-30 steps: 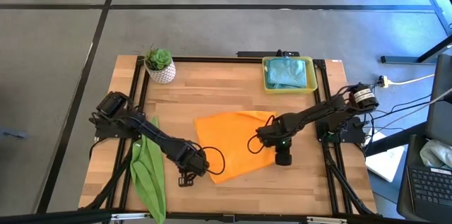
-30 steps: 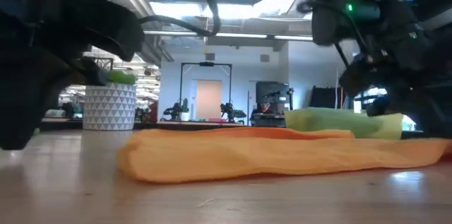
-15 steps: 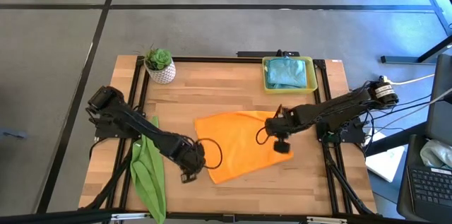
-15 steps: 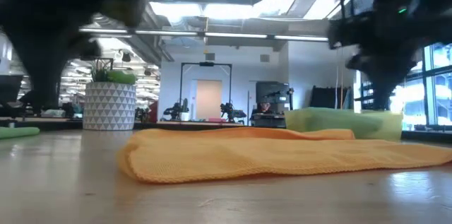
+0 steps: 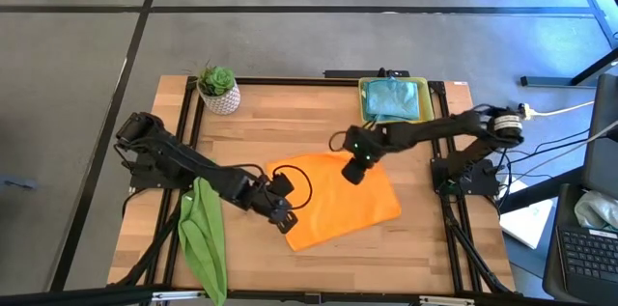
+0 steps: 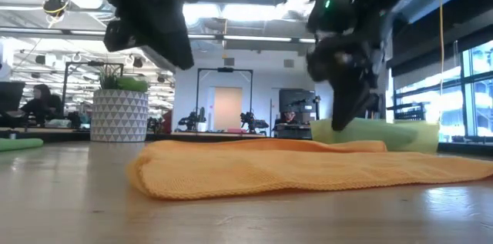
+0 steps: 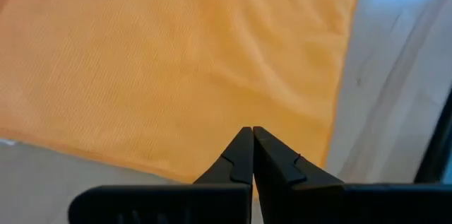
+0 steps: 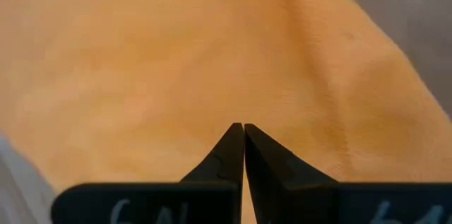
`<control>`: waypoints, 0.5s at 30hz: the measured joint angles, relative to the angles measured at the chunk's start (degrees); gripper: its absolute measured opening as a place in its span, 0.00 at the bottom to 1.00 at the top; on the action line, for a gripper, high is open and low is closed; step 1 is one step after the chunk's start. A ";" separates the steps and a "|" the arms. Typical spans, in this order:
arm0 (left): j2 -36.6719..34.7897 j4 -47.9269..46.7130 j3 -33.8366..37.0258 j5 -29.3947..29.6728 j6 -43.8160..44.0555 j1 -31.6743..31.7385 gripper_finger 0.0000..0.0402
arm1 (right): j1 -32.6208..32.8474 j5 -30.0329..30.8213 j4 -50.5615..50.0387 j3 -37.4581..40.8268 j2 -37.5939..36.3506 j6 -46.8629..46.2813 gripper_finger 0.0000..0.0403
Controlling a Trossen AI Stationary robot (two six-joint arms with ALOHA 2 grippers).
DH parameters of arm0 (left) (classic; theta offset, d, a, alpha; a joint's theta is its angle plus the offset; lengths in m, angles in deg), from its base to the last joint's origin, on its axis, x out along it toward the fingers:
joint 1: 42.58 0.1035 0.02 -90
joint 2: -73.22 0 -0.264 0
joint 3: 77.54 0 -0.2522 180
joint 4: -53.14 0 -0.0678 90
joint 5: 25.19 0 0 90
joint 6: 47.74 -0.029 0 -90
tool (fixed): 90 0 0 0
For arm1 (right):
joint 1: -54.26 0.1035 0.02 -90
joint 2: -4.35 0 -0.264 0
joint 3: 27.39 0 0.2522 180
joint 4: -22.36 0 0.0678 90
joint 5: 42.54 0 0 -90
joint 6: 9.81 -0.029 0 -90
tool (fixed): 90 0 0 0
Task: Fold microfiber towels
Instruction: Fold the orange microfiber towel
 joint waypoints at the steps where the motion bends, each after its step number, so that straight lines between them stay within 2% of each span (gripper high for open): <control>1: -0.11 0.26 -0.18 0.25 0.16 -0.10 0.00 | -0.95 -0.56 -0.54 0.00 0.93 -1.18 0.04; 10: -2.34 -3.28 -0.26 0.76 0.90 -2.27 0.00 | -6.53 0.37 -3.18 -0.02 4.08 -3.79 0.04; 15: -2.41 -6.24 -0.22 0.74 1.81 -2.91 0.00 | -7.79 6.01 -4.29 -1.35 4.08 0.38 0.04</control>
